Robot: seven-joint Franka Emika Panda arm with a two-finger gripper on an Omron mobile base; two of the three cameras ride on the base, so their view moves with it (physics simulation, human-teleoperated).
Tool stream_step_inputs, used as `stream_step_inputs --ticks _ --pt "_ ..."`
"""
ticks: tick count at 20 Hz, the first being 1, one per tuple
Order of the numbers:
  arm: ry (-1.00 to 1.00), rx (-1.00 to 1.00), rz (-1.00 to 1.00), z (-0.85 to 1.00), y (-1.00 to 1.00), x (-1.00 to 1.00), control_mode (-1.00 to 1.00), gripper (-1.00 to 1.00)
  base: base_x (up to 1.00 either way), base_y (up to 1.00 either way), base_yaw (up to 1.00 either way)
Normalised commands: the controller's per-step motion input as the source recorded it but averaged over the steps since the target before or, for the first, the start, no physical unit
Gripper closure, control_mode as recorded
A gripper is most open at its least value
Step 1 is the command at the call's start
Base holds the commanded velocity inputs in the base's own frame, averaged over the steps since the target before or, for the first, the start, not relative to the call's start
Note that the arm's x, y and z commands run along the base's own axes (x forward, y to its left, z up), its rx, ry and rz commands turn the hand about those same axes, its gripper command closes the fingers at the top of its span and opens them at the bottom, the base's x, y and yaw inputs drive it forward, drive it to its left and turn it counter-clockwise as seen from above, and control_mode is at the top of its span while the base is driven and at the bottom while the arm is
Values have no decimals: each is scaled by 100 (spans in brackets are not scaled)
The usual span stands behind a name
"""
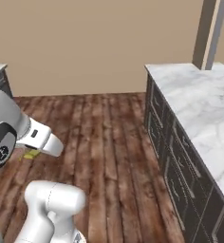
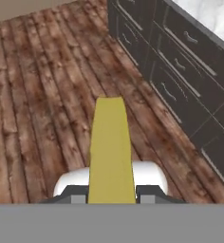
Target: Retrieve the butter from the fridge and place it on a plate on the dining table. Then retrieve the butter knife by the fridge and place it near the plate.
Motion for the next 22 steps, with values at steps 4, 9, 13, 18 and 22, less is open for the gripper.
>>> stream_step_inputs --ticks 4,9,13,18,22 --pt "0 0 0 0 0 0 100 100 100 67 -57" --pt "0 0 0 0 0 0 100 100 85 81 -57" --pt "0 0 0 0 0 0 100 100 57 79 -61" --pt "0 0 0 0 0 0 100 100 51 58 -64" --pt "0 0 0 0 0 0 100 100 44 42 -67"
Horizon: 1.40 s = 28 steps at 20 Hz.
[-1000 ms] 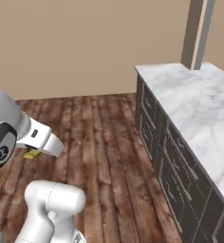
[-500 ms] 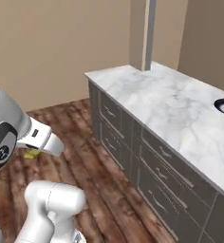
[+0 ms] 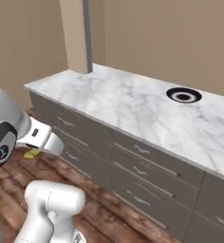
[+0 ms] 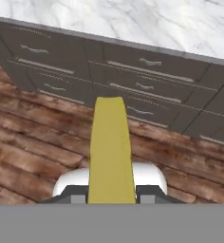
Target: Retrieve the butter from the fridge and place it on a plate on the dining table. Then retrieve the butter knife by the fridge and place it near the plate.
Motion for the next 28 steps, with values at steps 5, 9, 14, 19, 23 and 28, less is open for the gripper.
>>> stream_step_inputs --ticks 5,9,14,19,23,28 --pt "0 0 0 0 0 0 100 100 45 18 -73" --pt "0 0 0 0 0 0 100 100 49 33 -72" --pt "0 0 0 0 0 0 100 100 65 63 -63" --pt "0 0 0 0 0 0 100 100 58 66 -43" --pt "0 0 0 0 0 0 100 100 49 41 -14" --pt "0 0 0 0 0 0 100 100 54 32 -1"
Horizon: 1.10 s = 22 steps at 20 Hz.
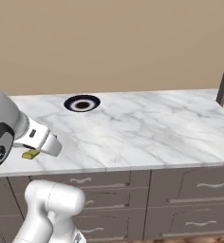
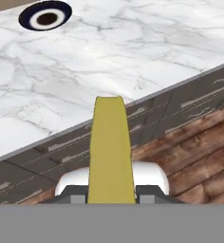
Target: Retrieve the butter from the fridge and place it on a plate on the dining table. Then retrieve the butter knife by the fridge and place it near the plate.
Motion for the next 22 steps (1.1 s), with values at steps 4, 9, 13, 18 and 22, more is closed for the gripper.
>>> stream_step_inputs --ticks 4,9,13,18,22 --pt "0 0 0 0 0 0 100 100 57 51 0" --pt "0 0 0 0 0 0 100 100 52 53 0" --pt "0 0 0 0 0 0 100 100 54 36 -3" --pt "0 0 0 0 0 0 100 100 39 29 -4" --pt "0 0 0 0 0 0 100 100 31 25 -2"
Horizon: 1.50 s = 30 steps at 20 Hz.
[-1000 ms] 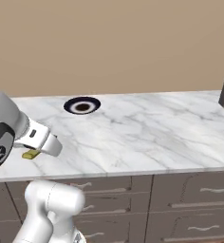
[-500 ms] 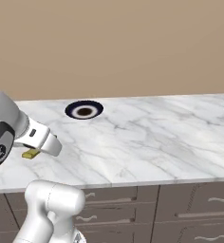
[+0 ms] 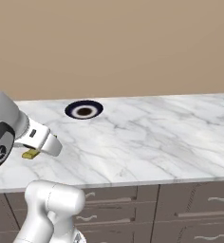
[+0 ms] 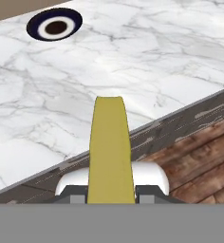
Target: Retrieve the butter from the fridge and place it on a plate on the dining table. Then retrieve the butter knife by the fridge and place it near the plate.
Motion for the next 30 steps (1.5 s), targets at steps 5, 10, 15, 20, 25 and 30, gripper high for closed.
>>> stream_step_inputs --ticks 5,10,15,20,25,30 --pt "0 0 0 0 0 0 100 100 22 11 0" --pt "0 -2 6 7 0 23 -100 100 0 0 0" --pt "0 -11 22 26 3 36 -100 100 0 0 0" --pt "3 -5 22 7 10 77 -100 100 0 0 0" --pt "0 0 10 0 11 100 -100 100 0 0 0" --pt "10 -5 0 0 42 100 -100 100 0 0 0"
